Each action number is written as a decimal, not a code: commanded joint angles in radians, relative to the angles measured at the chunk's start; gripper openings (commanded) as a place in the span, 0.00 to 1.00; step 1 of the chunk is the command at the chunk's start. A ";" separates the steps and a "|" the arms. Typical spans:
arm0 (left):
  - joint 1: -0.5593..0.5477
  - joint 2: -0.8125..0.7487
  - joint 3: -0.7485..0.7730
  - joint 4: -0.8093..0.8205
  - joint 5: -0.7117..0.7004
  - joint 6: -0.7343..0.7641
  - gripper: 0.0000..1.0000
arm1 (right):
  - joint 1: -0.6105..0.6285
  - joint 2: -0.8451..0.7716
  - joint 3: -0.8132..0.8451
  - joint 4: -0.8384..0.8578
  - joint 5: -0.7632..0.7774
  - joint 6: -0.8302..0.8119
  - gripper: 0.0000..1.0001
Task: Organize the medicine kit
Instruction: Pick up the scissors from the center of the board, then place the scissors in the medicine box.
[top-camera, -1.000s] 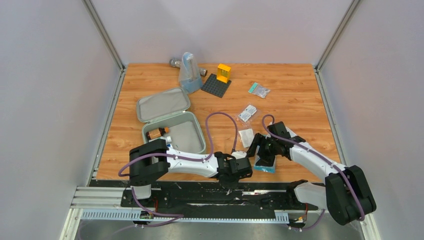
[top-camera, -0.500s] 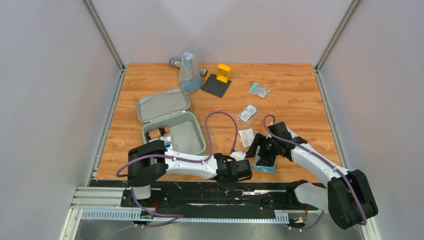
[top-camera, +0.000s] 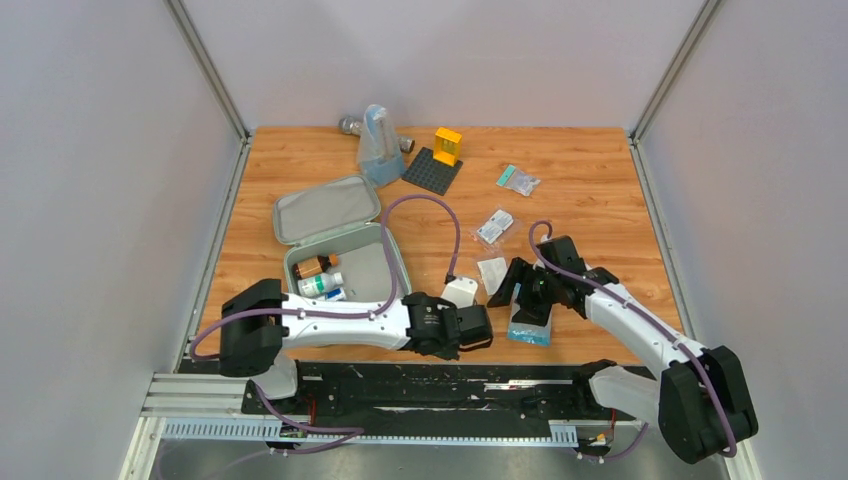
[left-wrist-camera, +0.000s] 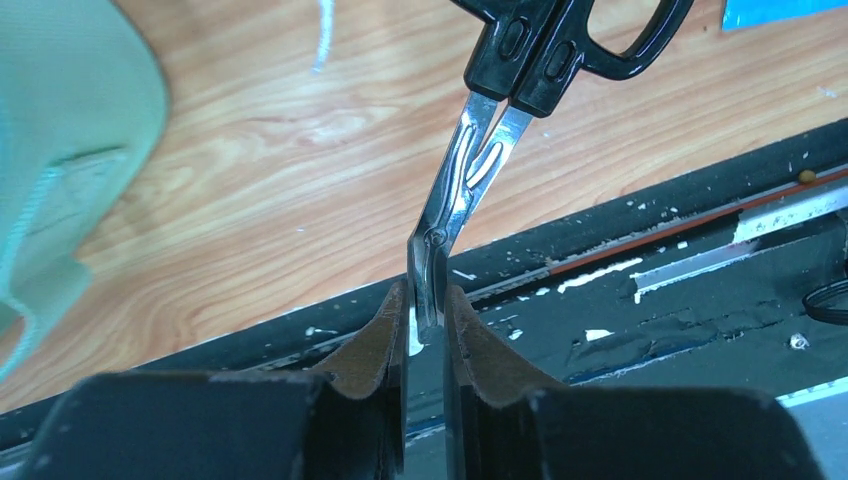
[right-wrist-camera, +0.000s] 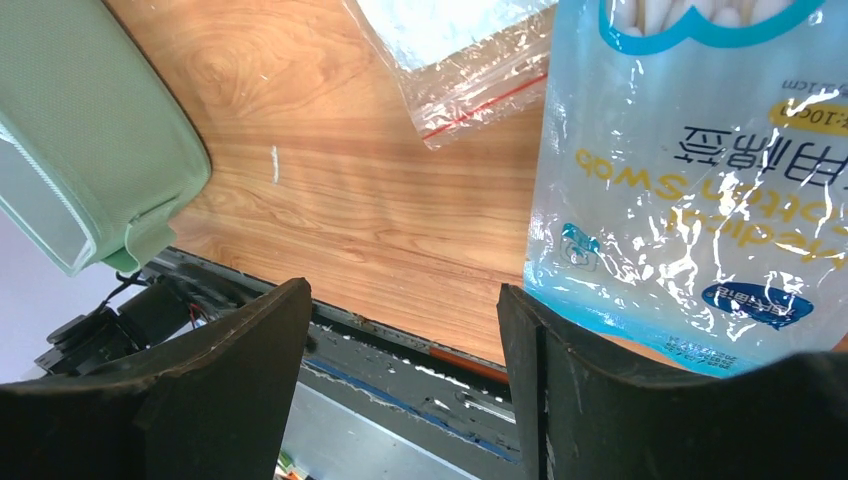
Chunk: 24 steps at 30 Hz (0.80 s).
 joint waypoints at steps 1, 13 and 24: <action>0.070 -0.110 0.047 -0.093 -0.113 0.028 0.00 | 0.004 -0.018 0.066 -0.014 0.021 -0.014 0.71; 0.475 -0.488 -0.040 -0.112 -0.122 0.116 0.00 | 0.003 -0.003 0.150 -0.040 0.018 -0.025 0.71; 0.737 -0.526 -0.183 -0.011 0.002 0.075 0.00 | 0.003 0.032 0.182 -0.050 0.029 -0.045 0.71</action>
